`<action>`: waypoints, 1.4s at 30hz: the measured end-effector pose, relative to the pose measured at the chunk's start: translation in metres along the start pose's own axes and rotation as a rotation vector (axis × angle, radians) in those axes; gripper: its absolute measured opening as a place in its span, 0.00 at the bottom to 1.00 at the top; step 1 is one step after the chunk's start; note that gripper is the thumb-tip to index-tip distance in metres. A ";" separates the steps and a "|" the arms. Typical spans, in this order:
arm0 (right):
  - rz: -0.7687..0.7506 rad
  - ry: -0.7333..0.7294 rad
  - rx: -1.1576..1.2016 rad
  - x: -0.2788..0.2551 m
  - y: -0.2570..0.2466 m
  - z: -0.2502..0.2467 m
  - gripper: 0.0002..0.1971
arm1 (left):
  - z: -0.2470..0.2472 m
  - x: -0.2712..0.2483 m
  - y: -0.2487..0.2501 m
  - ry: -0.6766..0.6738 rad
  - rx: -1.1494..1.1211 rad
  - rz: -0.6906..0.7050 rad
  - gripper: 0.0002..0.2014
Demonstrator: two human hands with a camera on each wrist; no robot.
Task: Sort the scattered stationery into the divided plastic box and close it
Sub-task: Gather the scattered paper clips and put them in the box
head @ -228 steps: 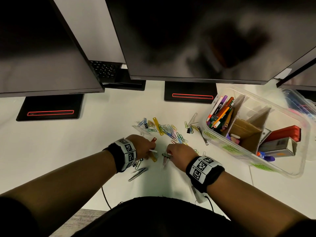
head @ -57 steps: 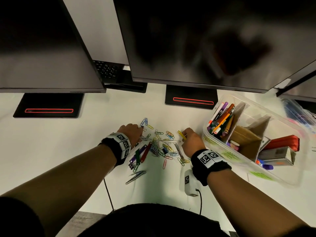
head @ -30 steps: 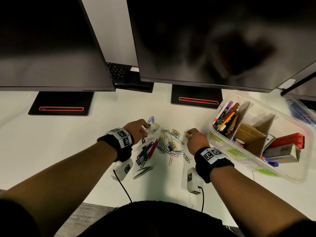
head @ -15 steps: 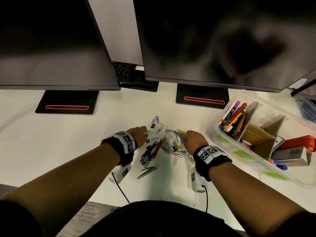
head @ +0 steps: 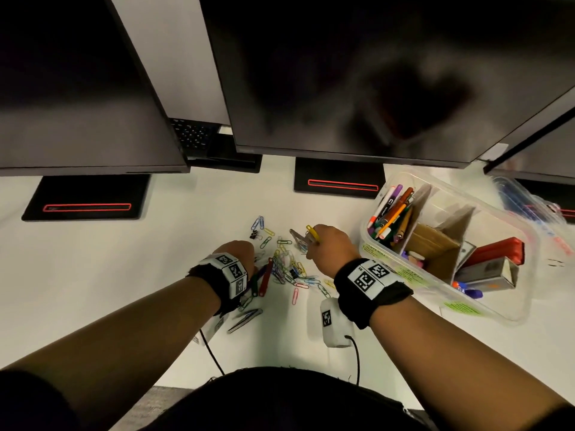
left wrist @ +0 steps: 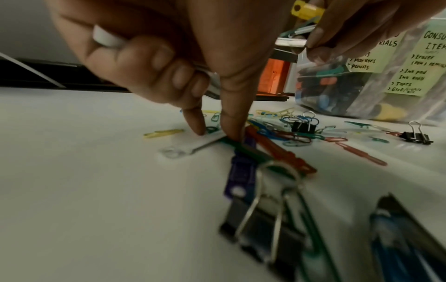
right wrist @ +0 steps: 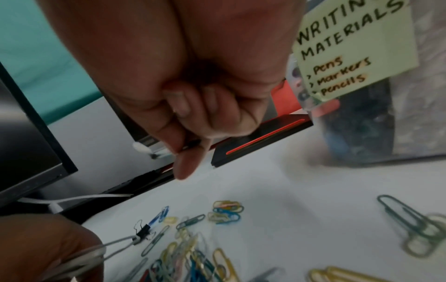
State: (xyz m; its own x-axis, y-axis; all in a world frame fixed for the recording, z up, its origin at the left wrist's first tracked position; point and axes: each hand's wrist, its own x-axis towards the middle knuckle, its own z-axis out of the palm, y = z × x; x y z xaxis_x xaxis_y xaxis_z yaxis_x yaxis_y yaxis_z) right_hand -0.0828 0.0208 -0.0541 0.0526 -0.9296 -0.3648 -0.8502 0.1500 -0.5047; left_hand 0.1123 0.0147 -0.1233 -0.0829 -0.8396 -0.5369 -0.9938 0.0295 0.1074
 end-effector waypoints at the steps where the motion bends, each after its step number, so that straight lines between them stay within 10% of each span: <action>1: 0.003 0.002 0.037 -0.003 0.002 -0.005 0.05 | -0.001 0.000 0.004 -0.008 0.014 0.001 0.18; 21: 0.138 0.345 0.501 -0.025 0.061 -0.106 0.15 | -0.047 0.002 0.055 -0.075 -0.034 0.059 0.21; 29: 0.501 0.457 0.611 -0.017 0.129 -0.147 0.15 | -0.129 -0.032 0.149 -0.045 -0.429 0.208 0.11; 35: 0.506 0.445 0.684 -0.019 0.142 -0.159 0.16 | -0.145 -0.040 0.234 -0.330 -0.908 0.203 0.06; 37: 0.439 0.429 0.360 -0.030 0.142 -0.157 0.17 | -0.143 -0.037 0.260 -0.344 -0.947 0.182 0.07; 42: 0.416 0.433 0.724 -0.044 0.158 -0.162 0.06 | -0.140 -0.027 0.300 -0.393 -1.051 0.117 0.06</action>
State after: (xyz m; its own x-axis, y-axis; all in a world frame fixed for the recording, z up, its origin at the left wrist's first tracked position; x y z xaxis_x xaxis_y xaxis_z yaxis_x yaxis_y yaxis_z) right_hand -0.3040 0.0314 0.0091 -0.5052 -0.7768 -0.3758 -0.2162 0.5356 -0.8163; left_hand -0.1733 -0.0300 0.0403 -0.3736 -0.6270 -0.6836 -0.4385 -0.5300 0.7258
